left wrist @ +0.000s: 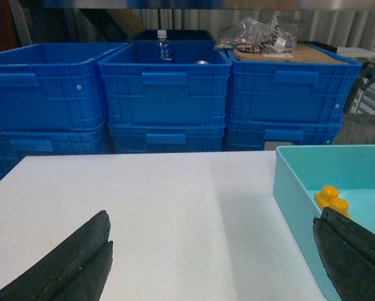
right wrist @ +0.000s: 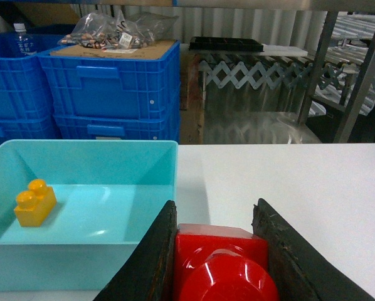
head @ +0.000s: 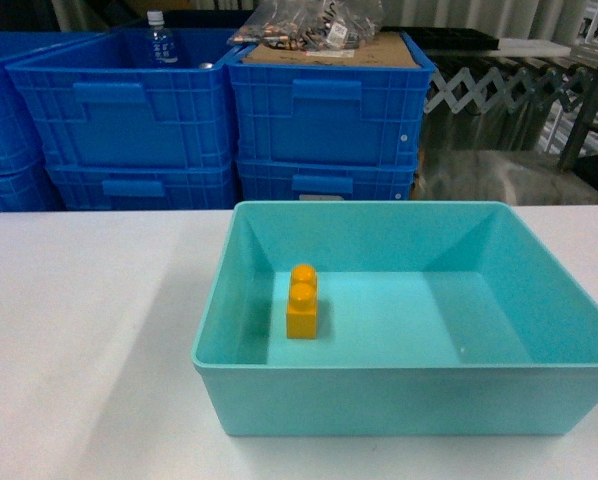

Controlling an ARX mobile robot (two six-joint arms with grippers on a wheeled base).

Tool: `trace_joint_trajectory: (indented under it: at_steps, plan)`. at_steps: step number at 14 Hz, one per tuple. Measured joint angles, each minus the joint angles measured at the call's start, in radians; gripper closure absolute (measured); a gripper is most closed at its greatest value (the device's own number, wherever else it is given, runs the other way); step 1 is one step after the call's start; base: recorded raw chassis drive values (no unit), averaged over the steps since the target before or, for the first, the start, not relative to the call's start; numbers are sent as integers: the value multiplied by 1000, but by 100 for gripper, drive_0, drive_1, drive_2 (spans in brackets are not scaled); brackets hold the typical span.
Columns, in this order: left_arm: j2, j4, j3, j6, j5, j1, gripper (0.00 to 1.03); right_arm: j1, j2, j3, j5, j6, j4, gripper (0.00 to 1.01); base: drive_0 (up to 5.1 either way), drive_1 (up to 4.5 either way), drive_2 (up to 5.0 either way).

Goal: Pick red block from blue box to shelf

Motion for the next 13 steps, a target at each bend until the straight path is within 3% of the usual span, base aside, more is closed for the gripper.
trace_joint_trajectory:
  at_steps: [13]
  plan:
    - [0, 0, 0, 0, 0, 0, 5, 0, 0, 0, 0, 0, 0, 72, -155, -155, -155]
